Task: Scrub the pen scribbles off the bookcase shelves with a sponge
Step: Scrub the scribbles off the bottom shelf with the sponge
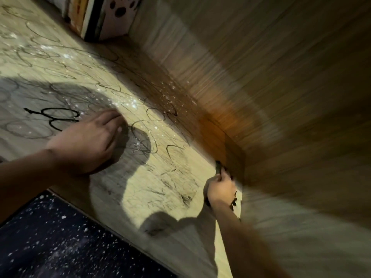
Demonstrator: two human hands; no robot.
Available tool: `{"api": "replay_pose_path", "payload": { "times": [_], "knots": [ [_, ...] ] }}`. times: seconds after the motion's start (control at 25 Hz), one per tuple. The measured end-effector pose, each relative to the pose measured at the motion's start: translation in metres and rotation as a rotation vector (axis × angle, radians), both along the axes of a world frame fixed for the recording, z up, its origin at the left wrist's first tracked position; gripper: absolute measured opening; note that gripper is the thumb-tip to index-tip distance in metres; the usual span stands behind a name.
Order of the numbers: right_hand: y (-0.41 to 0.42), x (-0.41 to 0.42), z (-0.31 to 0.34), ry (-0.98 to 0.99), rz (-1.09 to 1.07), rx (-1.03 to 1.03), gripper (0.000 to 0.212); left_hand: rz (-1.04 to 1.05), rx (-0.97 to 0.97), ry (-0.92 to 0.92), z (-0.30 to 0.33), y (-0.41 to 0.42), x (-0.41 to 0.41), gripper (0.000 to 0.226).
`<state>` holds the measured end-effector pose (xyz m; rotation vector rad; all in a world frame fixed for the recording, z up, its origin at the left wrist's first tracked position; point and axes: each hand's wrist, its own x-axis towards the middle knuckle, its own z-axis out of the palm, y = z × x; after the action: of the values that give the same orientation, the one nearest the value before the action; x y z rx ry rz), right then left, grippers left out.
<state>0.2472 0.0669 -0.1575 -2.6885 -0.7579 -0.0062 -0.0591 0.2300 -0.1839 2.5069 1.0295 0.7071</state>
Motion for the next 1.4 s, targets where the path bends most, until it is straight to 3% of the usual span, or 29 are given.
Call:
{"api": "replay_pose_path", "payload": {
  "times": [0.16,0.24,0.28,0.4,0.48,0.72,0.8,0.92,1.0,1.12,1.2,1.28,1.4],
  "knots": [
    [-0.043,-0.059,-0.003,0.06,0.633,0.028,0.043,0.003,0.003,0.027,-0.01,-0.018,-0.02,0.067],
    [-0.07,-0.05,0.009,0.107,0.747,0.021,0.041,0.008,-0.001,0.015,-0.013,-0.027,-0.029,0.067],
    [-0.069,-0.036,0.01,0.096,0.714,0.034,0.04,0.007,-0.01,0.011,-0.012,-0.027,-0.031,0.067],
    [-0.033,0.001,0.001,0.067,0.335,0.024,0.042,-0.046,-0.004,0.042,-0.008,-0.021,-0.024,0.07],
    [-0.004,-0.001,0.0,0.043,0.242,-0.002,0.042,-0.069,0.013,0.072,-0.008,-0.02,-0.023,0.067],
    [-0.057,-0.031,0.016,0.192,0.757,-0.043,0.043,-0.078,-0.001,0.091,-0.002,-0.022,-0.025,0.064],
    [-0.058,-0.004,0.016,0.159,0.644,-0.047,0.043,-0.084,0.005,0.085,-0.001,-0.023,-0.027,0.062],
    [-0.012,0.009,0.006,0.074,0.251,-0.053,0.044,-0.095,0.018,0.094,-0.001,-0.022,-0.026,0.062],
    [0.003,-0.016,0.004,0.087,0.289,-0.041,0.046,-0.093,0.0,0.1,-0.001,-0.021,-0.024,0.064],
    [-0.038,-0.043,-0.002,0.125,0.704,-0.028,0.048,-0.078,0.003,0.11,0.0,-0.023,-0.025,0.064],
    [-0.071,-0.03,0.002,0.101,0.825,-0.06,0.048,-0.088,0.018,0.108,0.0,-0.023,-0.026,0.062],
    [-0.066,-0.007,0.004,0.124,0.738,-0.066,0.046,-0.095,0.017,0.111,0.002,-0.022,-0.026,0.061],
    [-0.025,-0.003,0.008,0.139,0.404,-0.092,0.047,-0.081,0.005,0.099,0.0,-0.022,-0.025,0.061]
  ]
}}
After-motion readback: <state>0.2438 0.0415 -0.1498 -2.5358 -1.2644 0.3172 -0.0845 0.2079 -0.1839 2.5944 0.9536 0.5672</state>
